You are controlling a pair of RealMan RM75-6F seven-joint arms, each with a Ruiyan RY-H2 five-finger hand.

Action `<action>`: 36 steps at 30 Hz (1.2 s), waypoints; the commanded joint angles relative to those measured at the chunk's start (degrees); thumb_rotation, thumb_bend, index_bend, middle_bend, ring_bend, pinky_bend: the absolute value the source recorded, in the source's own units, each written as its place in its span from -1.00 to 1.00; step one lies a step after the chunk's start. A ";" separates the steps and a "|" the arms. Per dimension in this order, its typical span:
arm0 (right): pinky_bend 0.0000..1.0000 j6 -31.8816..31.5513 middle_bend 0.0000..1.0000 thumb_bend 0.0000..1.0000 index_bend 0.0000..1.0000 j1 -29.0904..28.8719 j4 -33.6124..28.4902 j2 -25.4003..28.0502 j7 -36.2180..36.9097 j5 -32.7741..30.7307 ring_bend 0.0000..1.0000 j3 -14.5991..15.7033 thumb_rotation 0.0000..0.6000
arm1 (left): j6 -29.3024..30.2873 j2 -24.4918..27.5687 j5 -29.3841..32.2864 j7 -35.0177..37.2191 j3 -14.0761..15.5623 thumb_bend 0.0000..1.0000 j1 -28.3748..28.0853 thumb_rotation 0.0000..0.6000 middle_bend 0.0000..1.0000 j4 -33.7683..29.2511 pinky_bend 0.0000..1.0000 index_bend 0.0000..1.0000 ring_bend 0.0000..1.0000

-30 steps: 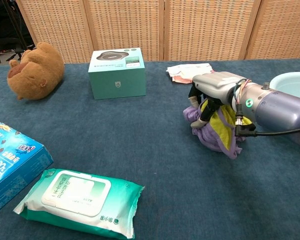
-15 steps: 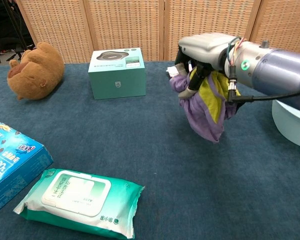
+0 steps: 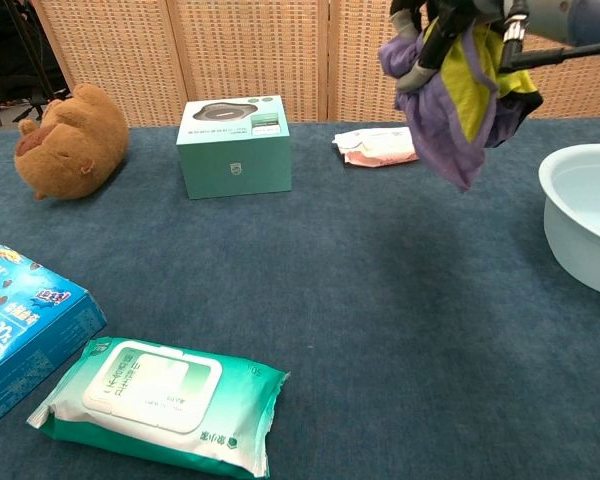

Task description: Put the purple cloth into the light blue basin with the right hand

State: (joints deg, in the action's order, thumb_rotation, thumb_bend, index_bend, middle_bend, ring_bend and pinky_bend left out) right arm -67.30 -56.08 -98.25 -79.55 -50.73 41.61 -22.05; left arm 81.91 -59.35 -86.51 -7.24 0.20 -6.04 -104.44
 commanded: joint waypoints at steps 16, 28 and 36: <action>0.47 0.15 0.15 -0.48 0.44 11.68 1.42 13.68 12.49 -1.21 0.07 4.02 1.00 | -0.20 -0.22 -1.33 -1.53 0.84 -0.63 0.11 1.00 -1.00 -0.78 -1.00 -1.00 -1.00; 0.47 3.30 0.15 -0.48 0.44 17.89 9.03 13.21 23.54 1.62 0.07 7.84 1.00 | -0.05 -0.58 -1.73 -2.61 1.06 -0.63 0.26 1.00 -1.00 -1.01 -1.00 -1.00 -1.00; 0.47 5.40 0.11 -0.52 0.44 19.07 13.74 11.12 27.28 3.30 0.06 8.74 1.00 | -0.19 -0.81 -1.57 -3.19 1.04 -0.63 0.23 1.00 -1.00 -1.03 -1.00 -1.00 -1.00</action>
State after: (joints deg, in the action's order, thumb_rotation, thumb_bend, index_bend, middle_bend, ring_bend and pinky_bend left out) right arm -62.20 -37.19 -84.87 -68.11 -23.72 44.72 -13.47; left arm 81.71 -60.17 -88.09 -10.41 1.25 -5.82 -105.48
